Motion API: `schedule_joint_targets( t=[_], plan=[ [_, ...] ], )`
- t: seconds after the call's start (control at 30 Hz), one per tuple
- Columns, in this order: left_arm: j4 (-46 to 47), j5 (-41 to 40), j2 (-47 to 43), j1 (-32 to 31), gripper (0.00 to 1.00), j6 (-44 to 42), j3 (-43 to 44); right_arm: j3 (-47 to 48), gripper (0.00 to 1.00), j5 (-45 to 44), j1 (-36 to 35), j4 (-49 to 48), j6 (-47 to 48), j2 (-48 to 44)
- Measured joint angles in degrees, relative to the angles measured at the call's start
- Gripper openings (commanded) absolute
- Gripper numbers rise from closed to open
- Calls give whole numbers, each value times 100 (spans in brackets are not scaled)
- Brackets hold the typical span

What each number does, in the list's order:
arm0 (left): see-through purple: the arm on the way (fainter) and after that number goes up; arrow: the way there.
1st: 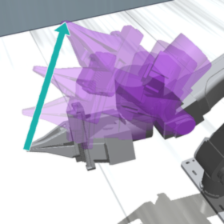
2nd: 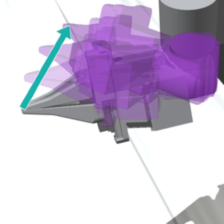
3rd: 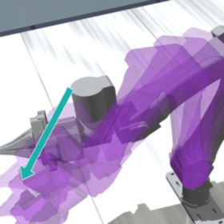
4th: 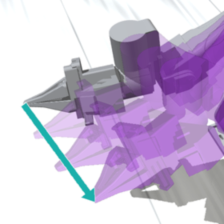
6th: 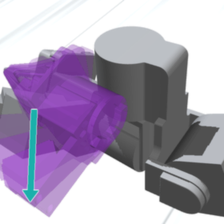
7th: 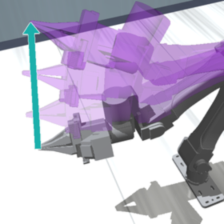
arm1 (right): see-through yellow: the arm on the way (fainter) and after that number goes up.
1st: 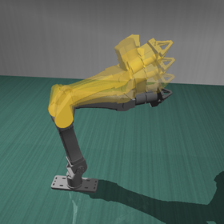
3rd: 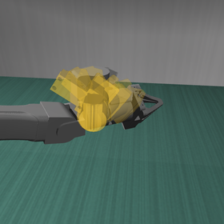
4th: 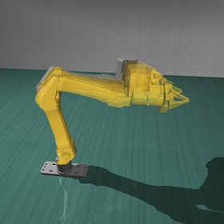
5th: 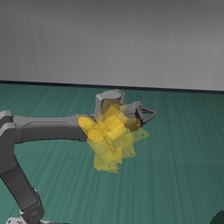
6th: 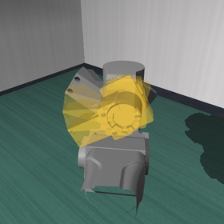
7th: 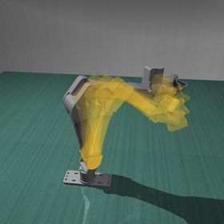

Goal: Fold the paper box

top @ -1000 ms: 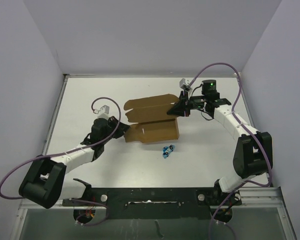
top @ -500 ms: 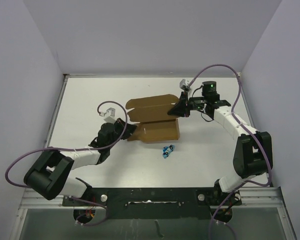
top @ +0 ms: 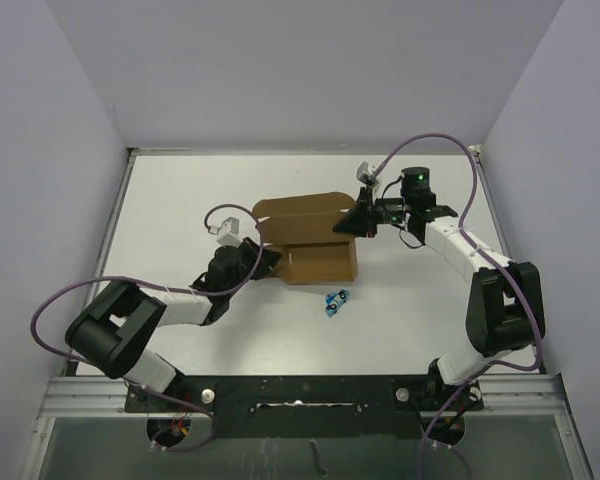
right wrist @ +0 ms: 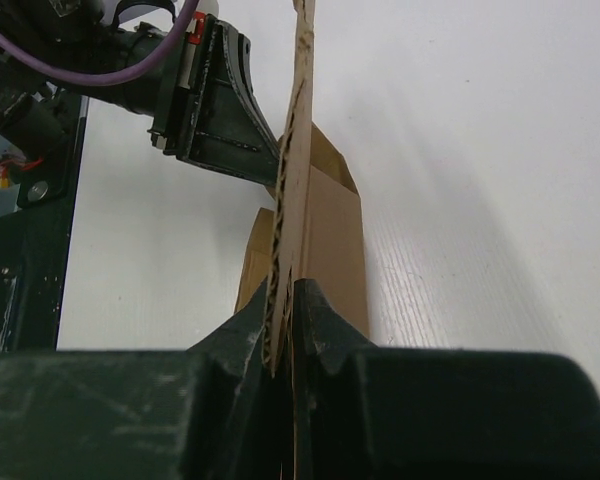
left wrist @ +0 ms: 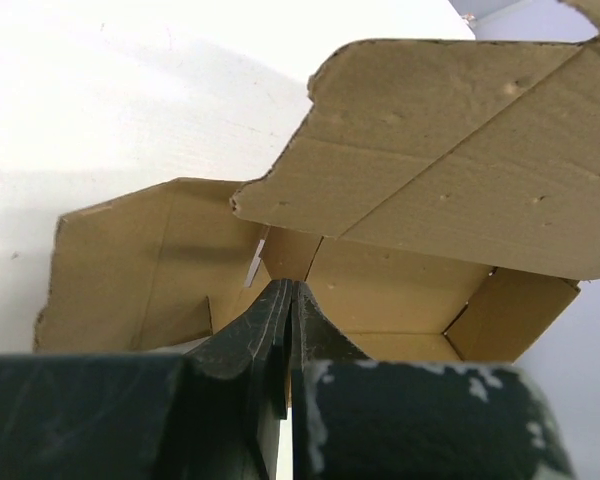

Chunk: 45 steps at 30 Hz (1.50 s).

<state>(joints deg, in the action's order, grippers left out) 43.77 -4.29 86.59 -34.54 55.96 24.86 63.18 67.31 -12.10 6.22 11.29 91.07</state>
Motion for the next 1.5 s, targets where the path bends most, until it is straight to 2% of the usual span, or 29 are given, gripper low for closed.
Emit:
schedule_joint_targets(
  t=[0.47,0.6,0.7,0.8,0.97,1.1,1.27,1.37,1.5],
  plan=[
    [66,46,396,-68,0,-90,435,-13,0,-50,61,-164,-35,63],
    [-74,44,260,-61,5,-162,334,-15,0,-28,221,-136,31,63],
    [-466,48,-160,-28,9,-286,225,-20,0,20,424,-131,48,63],
    [-929,48,-772,11,18,-457,190,-20,0,85,560,-127,55,63],
    [-1893,0,-1862,107,42,-752,186,-20,0,160,667,-122,70,63],
    [-2573,223,-2393,614,58,-852,186,-20,0,236,667,-125,66,63],
    [-3001,988,-1742,1480,59,-839,389,-22,0,293,664,-133,24,63],
    [-3077,1412,-1095,1554,59,-813,592,-28,0,304,645,-146,4,63],
    [-3073,1858,-387,1554,53,-667,876,-31,0,326,638,-151,-22,63]
  ],
)
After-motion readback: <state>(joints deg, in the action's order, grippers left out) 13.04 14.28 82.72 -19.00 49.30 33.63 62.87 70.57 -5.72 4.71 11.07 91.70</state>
